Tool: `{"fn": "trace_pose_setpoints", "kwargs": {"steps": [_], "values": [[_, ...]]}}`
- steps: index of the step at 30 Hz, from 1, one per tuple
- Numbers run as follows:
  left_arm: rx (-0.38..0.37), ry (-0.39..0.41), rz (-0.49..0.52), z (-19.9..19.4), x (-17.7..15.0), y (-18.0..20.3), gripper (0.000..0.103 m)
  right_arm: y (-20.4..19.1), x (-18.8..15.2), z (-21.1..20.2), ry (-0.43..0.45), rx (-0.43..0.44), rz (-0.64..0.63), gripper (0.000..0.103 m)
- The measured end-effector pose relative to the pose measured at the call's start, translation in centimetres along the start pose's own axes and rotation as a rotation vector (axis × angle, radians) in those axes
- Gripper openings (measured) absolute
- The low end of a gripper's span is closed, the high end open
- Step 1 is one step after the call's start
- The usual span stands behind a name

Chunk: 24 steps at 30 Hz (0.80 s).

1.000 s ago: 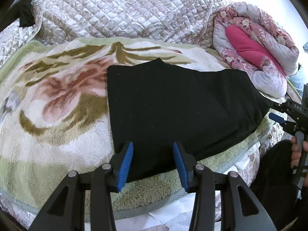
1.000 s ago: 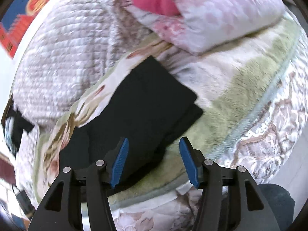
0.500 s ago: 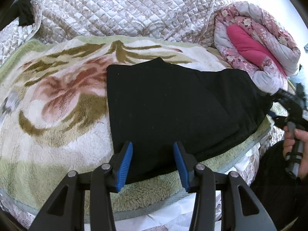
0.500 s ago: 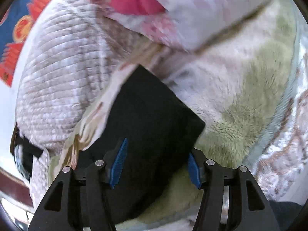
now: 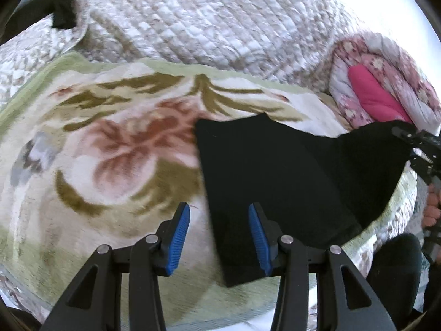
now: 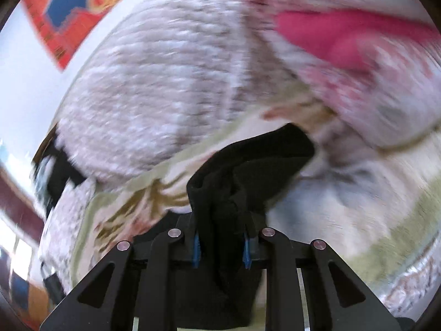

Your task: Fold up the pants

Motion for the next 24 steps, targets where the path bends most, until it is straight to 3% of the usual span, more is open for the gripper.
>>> {"fn": "trace_pose_setpoints", "kwargs": {"steps": [6,12,15,21,24], "values": [[0.009,0.027,-0.050,-0.8,0.7,-2.2,0.047,-9.6,-0.5,3.1,-0.062,0.154,-0.206,0.022],[0.016,0.049,-0.097,-2.2,0.8,-4.4,0.047,-17.0,-8.1,9.2,-0.292,0.321,-0.385,0.022],[0.019,0.054,-0.125,-2.6,0.8,-5.5,0.047,-18.2,-11.9,11.4,-0.377,0.299,-0.483,0.022],[0.007,0.050,-0.156,-2.7,0.7,-6.6,0.047,-19.5,-10.7,10.1,-0.314,0.272,-0.525,0.023],[0.001,0.050,-0.155,-2.6,0.7,-6.6,0.047,-19.6,-11.8,11.0,-0.347,0.271,-0.530,0.023]]}}
Point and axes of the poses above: each gripper's, at about its wrist camera, not at the fingertips, and z roughly the way its jaws point, y to its right, x to its top, the point moved 5 cm from there along z, roughly the way its jaws point, and after that the axes turned 14 degrees about -z, right-handed, at the moved point
